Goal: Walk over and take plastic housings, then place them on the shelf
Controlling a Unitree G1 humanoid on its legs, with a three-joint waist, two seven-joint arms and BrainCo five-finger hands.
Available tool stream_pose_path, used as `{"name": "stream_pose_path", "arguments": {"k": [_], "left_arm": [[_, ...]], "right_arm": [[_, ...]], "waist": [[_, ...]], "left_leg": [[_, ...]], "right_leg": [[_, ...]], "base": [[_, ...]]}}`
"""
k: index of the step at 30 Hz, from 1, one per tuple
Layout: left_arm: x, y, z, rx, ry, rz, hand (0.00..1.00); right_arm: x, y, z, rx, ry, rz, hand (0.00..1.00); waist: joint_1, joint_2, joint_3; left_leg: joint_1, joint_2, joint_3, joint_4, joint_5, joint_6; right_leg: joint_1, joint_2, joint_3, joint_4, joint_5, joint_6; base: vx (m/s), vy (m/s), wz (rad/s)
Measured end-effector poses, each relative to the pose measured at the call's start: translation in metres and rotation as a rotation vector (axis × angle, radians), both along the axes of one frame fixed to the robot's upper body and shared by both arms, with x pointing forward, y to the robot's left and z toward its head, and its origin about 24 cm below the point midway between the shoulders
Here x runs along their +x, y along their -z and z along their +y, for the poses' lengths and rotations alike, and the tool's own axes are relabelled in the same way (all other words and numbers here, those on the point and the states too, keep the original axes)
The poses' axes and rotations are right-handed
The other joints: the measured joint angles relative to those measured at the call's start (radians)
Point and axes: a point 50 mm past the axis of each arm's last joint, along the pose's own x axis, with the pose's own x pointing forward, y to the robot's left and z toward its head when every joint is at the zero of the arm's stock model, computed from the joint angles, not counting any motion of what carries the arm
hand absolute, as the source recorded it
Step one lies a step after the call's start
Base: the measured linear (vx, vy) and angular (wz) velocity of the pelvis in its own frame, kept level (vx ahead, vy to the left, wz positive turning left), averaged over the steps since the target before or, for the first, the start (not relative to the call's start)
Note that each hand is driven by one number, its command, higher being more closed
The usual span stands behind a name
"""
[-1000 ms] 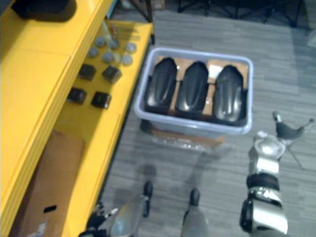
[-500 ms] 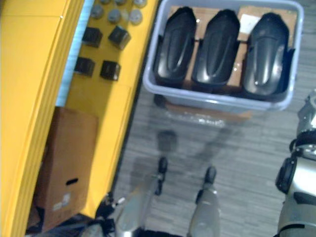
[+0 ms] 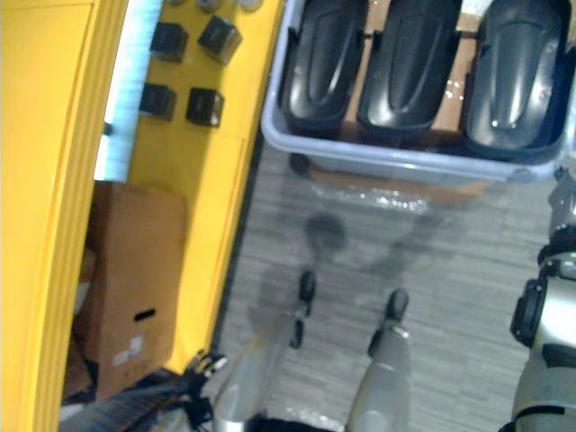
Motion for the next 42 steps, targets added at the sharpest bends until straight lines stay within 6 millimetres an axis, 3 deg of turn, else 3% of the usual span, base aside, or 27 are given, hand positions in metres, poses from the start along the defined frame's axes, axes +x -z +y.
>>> {"name": "stream_pose_path", "arguments": {"k": [2, 9, 17, 18, 26, 33, 42], "left_arm": [[0.003, -0.002, -0.003, -0.009, 0.005, -0.017, 0.00], [0.012, -0.006, -0.005, -0.021, 0.023, -0.055, 0.00], [0.022, -0.011, -0.006, -0.040, 0.006, -0.092, 0.00], [0.022, -0.011, -0.006, -0.041, 0.006, -0.094, 0.00], [0.025, -0.013, -0.007, -0.039, 0.000, -0.105, 0.00], [0.038, -0.020, -0.007, -0.032, -0.013, -0.140, 0.00], [0.053, -0.029, -0.021, -0.087, -0.020, -0.199, 0.00]], "right_arm": [[-0.005, -0.012, -0.004, -0.075, 0.018, 0.014, 0.00], [0.000, -0.018, 0.002, -0.158, -0.019, 0.065, 0.00], [0.008, -0.011, 0.007, -0.165, -0.099, 0.215, 0.00], [0.008, -0.009, 0.007, -0.171, -0.111, 0.247, 1.00], [0.004, 0.009, 0.000, -0.245, -0.069, 0.491, 1.00], [-0.001, 0.003, -0.004, -0.294, -0.015, 0.531, 1.00], [-0.006, 0.019, -0.008, -0.284, 0.030, 0.606, 1.00]], "waist": [[0.010, 0.008, -0.005], [0.026, 0.011, -0.007], [0.042, 0.013, -0.009], [0.043, 0.013, -0.009], [0.050, 0.013, -0.009], [0.058, 0.013, -0.009], [0.064, 0.012, -0.008]], "left_leg": [[-0.027, -0.003, -0.006, 0.002, 0.006, -0.001], [-0.066, -0.005, -0.035, 0.032, 0.007, -0.003], [-0.127, -0.005, -0.049, 0.093, -0.005, -0.002], [-0.129, -0.005, -0.049, 0.095, -0.005, -0.002], [-0.134, -0.001, -0.047, 0.096, -0.005, -0.002], [-0.157, 0.003, -0.047, 0.103, -0.005, -0.002], [-0.161, 0.003, -0.049, 0.102, -0.005, -0.002]], "right_leg": [[-0.026, -0.004, -0.004, 0.012, -0.004, -0.002], [-0.038, -0.005, -0.034, 0.024, -0.007, -0.006], [-0.072, -0.005, -0.050, 0.050, -0.010, -0.009], [-0.074, -0.005, -0.049, 0.054, -0.010, -0.009], [-0.080, -0.003, -0.049, 0.057, -0.010, -0.010], [-0.095, 0.002, -0.054, 0.057, -0.009, -0.011], [-0.095, 0.000, -0.056, 0.058, -0.009, -0.011]], "base": [[-0.04, -0.007, 0.10], [0.00, -0.005, 0.13], [-0.05, 0.013, 0.05], [-0.03, -0.001, -0.01], [0.00, -0.001, 0.00], [0.00, 0.000, 0.00], [0.00, 0.000, 0.00]]}}
